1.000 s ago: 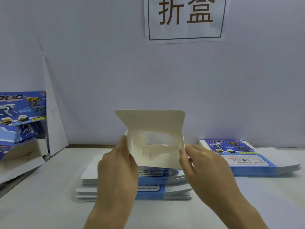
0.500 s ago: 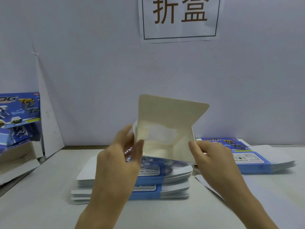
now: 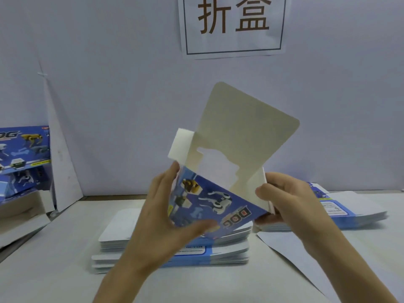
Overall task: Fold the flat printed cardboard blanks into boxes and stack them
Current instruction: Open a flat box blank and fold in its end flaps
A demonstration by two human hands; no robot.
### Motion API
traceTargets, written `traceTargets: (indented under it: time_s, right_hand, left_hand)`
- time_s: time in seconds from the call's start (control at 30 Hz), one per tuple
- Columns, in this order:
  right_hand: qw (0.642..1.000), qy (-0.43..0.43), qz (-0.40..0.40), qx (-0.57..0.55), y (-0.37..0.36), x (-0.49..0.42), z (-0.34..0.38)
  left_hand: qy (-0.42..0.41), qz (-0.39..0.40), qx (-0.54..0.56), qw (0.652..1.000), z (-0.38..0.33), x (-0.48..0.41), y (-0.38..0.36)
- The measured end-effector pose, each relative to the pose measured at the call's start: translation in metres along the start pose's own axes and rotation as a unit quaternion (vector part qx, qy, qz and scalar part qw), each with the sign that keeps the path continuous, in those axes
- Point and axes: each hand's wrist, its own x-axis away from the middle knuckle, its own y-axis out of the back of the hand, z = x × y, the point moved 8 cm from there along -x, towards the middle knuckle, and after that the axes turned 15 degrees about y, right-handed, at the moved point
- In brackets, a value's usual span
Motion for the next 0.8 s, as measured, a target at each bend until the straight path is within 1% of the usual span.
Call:
traceTargets:
  time_s: [0.07, 0.1, 0.17, 0.2, 0.3, 0.37, 0.4, 0.47, 0.53, 0.6, 0.63, 0.73, 0.8]
  right_hand:
    - [0.999, 0.033, 0.023, 0.019, 0.006, -0.002, 0.007]
    - [0.998, 0.046, 0.046, 0.017, 0.005, -0.003, 0.01]
    - [0.995, 0.065, 0.071, 0.003, 0.003, -0.002, 0.013]
    - [0.995, 0.071, 0.062, -0.016, 0.004, -0.003, 0.015]
    - [0.992, 0.06, 0.006, -0.111, 0.013, -0.009, 0.008]
    - [0.991, 0.067, -0.02, -0.115, 0.022, -0.012, 0.003]
    - [0.991, 0.073, -0.017, -0.108, 0.023, -0.013, 0.002]
    - [0.993, 0.074, 0.045, -0.084, 0.013, -0.015, 0.004]
    - [0.989, 0.066, 0.105, -0.083, 0.001, -0.016, 0.002]
    - [0.987, 0.057, 0.113, -0.103, 0.0, -0.015, -0.002]
    - [0.987, 0.064, 0.116, -0.094, 0.0, -0.014, -0.002]
    - [0.98, 0.077, 0.181, -0.032, -0.01, 0.0, -0.001]
    - [0.975, 0.086, 0.201, -0.031, -0.017, 0.005, 0.001]
  left_hand:
    - [0.01, -0.006, -0.03, 0.999, 0.008, -0.001, 0.009]
    - [0.032, 0.001, -0.028, 0.999, 0.014, -0.002, 0.01]
    - [0.079, 0.051, -0.006, 0.996, 0.024, -0.001, 0.002]
    - [0.083, 0.062, -0.002, 0.995, 0.026, 0.001, -0.002]
    - [0.044, 0.008, 0.02, 0.999, 0.016, 0.003, 0.001]
    - [0.036, 0.014, 0.044, 0.998, 0.005, 0.005, -0.002]
    - [0.039, 0.031, 0.047, 0.998, 0.002, 0.005, -0.006]
    - [0.065, 0.045, 0.051, 0.996, 0.003, 0.005, -0.011]
    - [0.067, 0.018, 0.072, 0.995, 0.003, 0.005, -0.009]
    - [0.069, -0.009, 0.108, 0.992, 0.0, 0.007, -0.005]
    - [0.077, -0.009, 0.125, 0.989, -0.001, 0.007, -0.004]
    - [0.09, 0.026, 0.175, 0.98, -0.005, 0.007, -0.009]
    - [0.09, 0.032, 0.184, 0.978, -0.008, 0.007, -0.011]
